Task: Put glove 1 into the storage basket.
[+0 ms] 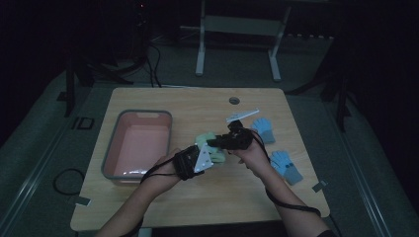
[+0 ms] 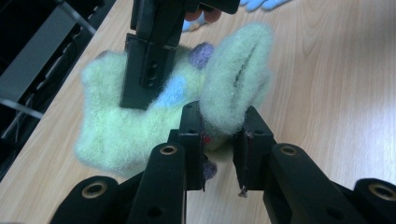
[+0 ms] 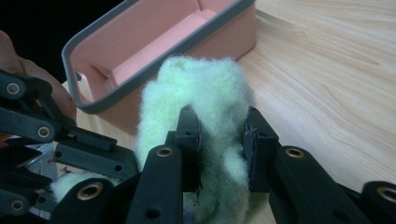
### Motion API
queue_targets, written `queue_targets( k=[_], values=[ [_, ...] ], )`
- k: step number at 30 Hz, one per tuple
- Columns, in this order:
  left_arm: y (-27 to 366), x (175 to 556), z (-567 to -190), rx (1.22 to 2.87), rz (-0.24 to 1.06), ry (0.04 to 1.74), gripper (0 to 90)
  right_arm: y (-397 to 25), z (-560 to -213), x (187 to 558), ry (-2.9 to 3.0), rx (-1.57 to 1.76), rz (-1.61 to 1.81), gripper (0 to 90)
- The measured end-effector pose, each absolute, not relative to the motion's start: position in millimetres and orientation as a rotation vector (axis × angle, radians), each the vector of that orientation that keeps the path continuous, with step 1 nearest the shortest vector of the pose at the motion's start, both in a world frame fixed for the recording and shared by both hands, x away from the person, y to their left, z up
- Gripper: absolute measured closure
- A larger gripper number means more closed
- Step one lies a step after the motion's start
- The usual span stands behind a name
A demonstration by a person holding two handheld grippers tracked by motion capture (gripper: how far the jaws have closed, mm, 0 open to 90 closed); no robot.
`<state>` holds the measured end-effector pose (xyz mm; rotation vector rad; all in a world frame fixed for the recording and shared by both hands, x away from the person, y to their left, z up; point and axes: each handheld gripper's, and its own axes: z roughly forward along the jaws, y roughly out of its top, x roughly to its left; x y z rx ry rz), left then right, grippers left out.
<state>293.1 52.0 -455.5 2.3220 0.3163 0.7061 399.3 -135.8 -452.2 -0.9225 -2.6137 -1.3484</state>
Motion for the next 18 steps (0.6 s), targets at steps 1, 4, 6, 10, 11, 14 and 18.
queue_targets(
  k=[1,4,6,10,11,14,18],
  values=[
    [55,293,-455,2.324,0.712,0.318,75.7,-132,-451,399,-2.612,-0.917,-1.347,72.3],
    [66,291,-450,2.323,0.722,0.327,75.8,-121,-448,399,-2.623,-0.9,-1.351,72.3],
    [73,291,-447,2.321,0.729,0.336,75.8,-113,-445,399,-2.626,-0.89,-1.355,72.3],
    [89,291,-442,2.32,0.744,0.359,75.8,-96,-438,400,-2.626,-0.872,-1.37,72.3],
    [92,292,-441,2.318,0.748,0.368,75.8,-92,-437,400,-2.625,-0.871,-1.376,72.3],
    [102,293,-438,2.327,0.763,0.383,75.8,-79,-433,403,-2.626,-0.871,-1.378,72.4],
    [116,295,-434,2.333,0.774,0.399,75.8,-63,-429,406,-2.62,-0.864,-1.383,72.4]
  ],
)
